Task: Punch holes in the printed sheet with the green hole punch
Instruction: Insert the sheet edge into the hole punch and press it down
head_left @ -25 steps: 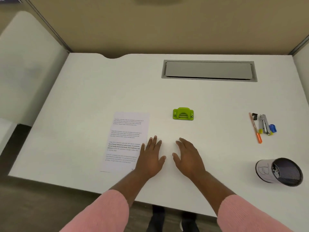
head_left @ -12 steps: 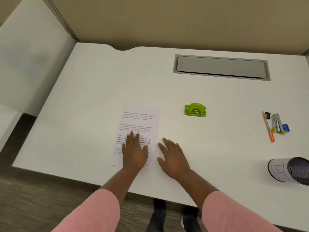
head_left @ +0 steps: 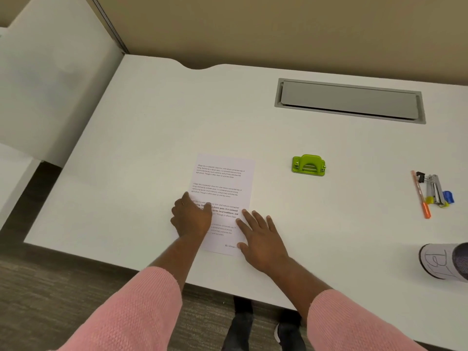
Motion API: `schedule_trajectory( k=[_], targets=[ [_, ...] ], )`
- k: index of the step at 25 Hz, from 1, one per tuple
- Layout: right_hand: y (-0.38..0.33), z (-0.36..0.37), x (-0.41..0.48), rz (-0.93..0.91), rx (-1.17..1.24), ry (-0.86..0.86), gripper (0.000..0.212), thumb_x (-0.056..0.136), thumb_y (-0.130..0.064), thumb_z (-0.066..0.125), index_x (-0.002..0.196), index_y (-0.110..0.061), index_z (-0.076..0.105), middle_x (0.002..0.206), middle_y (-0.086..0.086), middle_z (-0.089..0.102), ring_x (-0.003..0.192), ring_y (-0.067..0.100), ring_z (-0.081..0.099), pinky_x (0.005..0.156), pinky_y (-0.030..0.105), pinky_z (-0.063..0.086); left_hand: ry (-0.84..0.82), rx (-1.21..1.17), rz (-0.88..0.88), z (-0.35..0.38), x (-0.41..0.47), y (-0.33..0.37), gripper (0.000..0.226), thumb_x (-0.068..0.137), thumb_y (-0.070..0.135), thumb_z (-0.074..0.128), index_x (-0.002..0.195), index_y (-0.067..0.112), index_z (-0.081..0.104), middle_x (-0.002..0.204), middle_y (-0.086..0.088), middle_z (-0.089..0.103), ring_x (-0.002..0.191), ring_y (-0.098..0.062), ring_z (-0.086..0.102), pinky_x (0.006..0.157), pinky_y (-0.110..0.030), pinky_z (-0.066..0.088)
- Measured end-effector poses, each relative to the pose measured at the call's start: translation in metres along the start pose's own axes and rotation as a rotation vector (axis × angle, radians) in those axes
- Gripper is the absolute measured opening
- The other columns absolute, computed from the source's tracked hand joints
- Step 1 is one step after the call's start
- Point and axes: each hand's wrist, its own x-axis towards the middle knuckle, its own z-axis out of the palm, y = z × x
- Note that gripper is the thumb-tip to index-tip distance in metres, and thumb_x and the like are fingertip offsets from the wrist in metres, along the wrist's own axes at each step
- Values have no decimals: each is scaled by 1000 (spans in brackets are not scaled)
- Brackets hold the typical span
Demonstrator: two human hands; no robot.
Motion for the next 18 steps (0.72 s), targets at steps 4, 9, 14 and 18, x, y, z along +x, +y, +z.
schedule_trajectory(
  k=[4,9,14,18],
  targets=[
    [-2,0,0,15,-1,-1,68,97,-50,45,157,-28,22,168,-3,4,154,22,5,123,49,-1,-35,-71,-172,-12,23,9,70,85,46,64,141,11,44,138,-15,52,130,-36,47,105,-52,35],
    [0,-1,-1,13,4,0,68,97,-51,44,157,-28,22,168,-4,4,154,22,5,123,50,0,-117,-121,-245,-15,34,12,58,83,46,65,127,9,59,130,-15,59,121,-36,55,103,-47,43],
    [1,-4,-2,12,-3,-13,68,97,-52,43,157,-30,21,168,-5,4,154,20,4,123,51,0,-145,-158,-251,-10,28,21,62,81,50,68,123,6,61,127,-17,56,121,-35,53,97,-44,46],
    [4,-6,-5,24,-1,-19,68,96,-51,43,157,-30,22,168,-6,4,154,19,4,124,52,1,-150,-333,-251,-11,24,24,64,75,48,75,119,9,51,120,-12,65,107,-33,63,87,-38,50]
  ],
)
